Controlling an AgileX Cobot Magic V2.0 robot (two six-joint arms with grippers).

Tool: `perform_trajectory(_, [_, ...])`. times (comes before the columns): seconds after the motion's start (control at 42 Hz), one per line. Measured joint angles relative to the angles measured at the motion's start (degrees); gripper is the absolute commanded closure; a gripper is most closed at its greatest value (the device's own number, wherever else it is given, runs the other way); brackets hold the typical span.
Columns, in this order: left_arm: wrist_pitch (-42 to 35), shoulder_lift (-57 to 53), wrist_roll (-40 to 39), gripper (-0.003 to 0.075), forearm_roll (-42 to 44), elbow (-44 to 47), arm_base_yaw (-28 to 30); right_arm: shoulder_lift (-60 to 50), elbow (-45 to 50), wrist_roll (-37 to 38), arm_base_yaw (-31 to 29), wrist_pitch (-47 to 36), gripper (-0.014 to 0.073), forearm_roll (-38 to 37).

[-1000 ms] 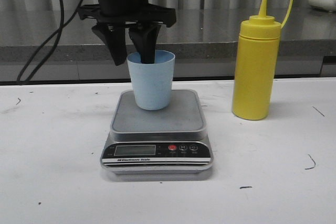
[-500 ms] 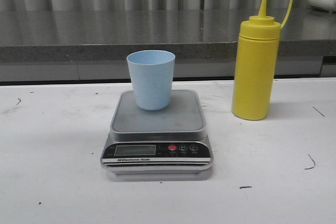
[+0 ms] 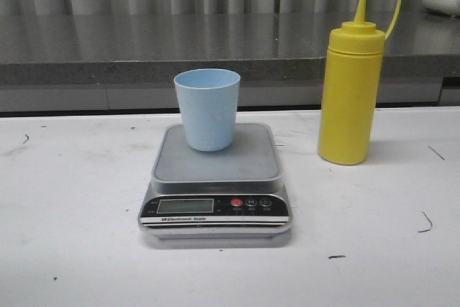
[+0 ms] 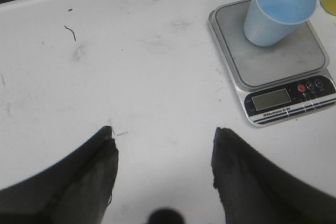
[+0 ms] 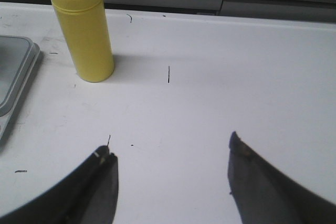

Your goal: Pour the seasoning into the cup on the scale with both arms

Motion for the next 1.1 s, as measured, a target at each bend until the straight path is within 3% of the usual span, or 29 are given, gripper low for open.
perform_trajectory(0.357, [-0.2, -16.5, 0.0, 0.0335, -0.4, 10.6, 0.0, 0.0, 0.0, 0.0, 0.0, 0.0, 0.0122, 0.1])
perform_trajectory(0.881, [-0.2, -17.5, 0.0, 0.0335, -0.4, 10.8, 0.1, 0.0, 0.0, 0.0, 0.0, 0.6, 0.012, 0.5])
perform_trajectory(1.095, [-0.2, -17.5, 0.0, 0.0335, -0.4, 10.8, 0.1, 0.5, 0.0, -0.7, 0.4, 0.7, -0.0023, 0.4])
